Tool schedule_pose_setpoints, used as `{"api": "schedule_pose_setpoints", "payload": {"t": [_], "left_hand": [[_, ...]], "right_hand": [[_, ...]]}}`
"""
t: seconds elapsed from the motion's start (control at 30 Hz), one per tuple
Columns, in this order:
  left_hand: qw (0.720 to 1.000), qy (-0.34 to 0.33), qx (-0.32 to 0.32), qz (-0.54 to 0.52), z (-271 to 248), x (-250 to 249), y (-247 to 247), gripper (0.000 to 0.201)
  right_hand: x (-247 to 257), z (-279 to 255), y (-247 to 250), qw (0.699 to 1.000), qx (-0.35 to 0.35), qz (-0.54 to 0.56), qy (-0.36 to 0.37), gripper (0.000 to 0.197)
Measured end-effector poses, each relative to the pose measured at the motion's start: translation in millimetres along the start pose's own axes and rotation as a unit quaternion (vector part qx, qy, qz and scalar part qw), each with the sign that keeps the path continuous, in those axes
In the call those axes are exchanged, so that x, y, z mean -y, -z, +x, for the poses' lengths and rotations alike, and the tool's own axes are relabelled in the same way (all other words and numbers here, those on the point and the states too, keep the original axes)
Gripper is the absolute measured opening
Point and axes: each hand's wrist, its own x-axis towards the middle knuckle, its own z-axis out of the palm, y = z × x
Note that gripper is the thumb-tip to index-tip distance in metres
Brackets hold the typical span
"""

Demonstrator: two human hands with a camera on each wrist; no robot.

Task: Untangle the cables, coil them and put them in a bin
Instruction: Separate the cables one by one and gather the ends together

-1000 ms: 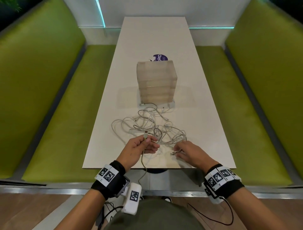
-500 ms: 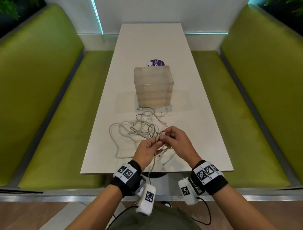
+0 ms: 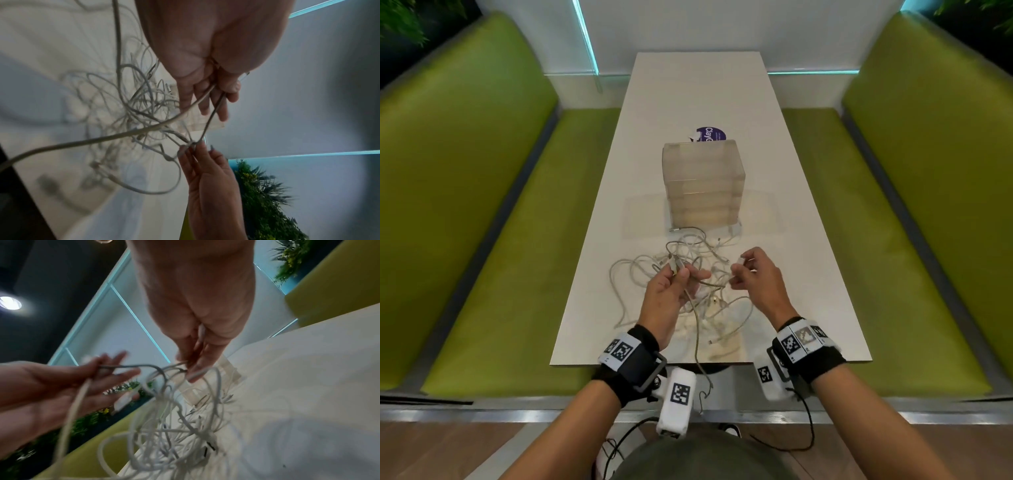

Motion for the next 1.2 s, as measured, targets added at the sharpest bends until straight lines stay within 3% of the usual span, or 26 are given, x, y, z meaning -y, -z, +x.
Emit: {"api": "schedule_pose_setpoints", "payload": {"t": [0.1, 0.2, 0.37, 0.47, 0.53, 0.63, 0.73, 0.83, 0.9, 0.97, 1.13, 1.2], "left_hand": [[0.999, -0.018, 0.027, -0.036, -4, -10, 3, 0.024], [0.998, -0.027, 0.026, -0.041, -4, -18, 9, 0.026], [0.999, -0.043, 0.0, -0.001, 2, -23, 18, 0.025], [0.997, -0.057, -0.012, 0.042, 10, -25, 20, 0.019], [0.997, -0.063, -0.009, 0.046, 14, -25, 19, 0.019], [0.998, -0.064, -0.005, 0.014, 19, -29, 16, 0.022], [0.999, -0.049, 0.005, -0.018, 24, -35, 10, 0.022], [0.998, -0.034, 0.015, -0.043, 26, -40, 2, 0.023], [0.996, -0.028, 0.027, -0.082, 25, -47, -4, 0.023], [0.992, -0.041, 0.04, -0.115, 23, -60, -10, 0.024], [0.98, -0.12, 0.035, -0.155, 17, -117, -8, 0.025], [0.98, -0.147, 0.01, -0.135, 20, -131, 4, 0.024]], "right_hand": [[-5, 28, 8, 0.994, -0.1, -0.006, -0.043, 0.012], [-4, 55, 13, 0.986, -0.142, 0.027, -0.082, 0.013], [1, 77, 14, 0.972, -0.15, 0.136, -0.115, 0.024], [16, 64, 9, 0.971, -0.086, 0.193, -0.109, 0.035], [27, 47, 2, 0.991, -0.019, 0.092, -0.09, 0.046], [37, 7, -10, 0.989, -0.005, -0.139, 0.058, 0.038], [42, -28, -24, 0.978, 0.033, -0.14, 0.15, 0.028], [29, -29, -43, 0.972, 0.113, -0.164, 0.126, 0.011], [16, -18, -54, 0.977, 0.129, -0.138, 0.1, 0.008], [2, -1, -62, 0.98, 0.12, -0.131, 0.086, 0.012], [-15, 46, -55, 0.97, 0.045, -0.227, 0.078, 0.014], [-14, 58, -48, 0.977, 0.025, -0.196, 0.079, 0.013]]}}
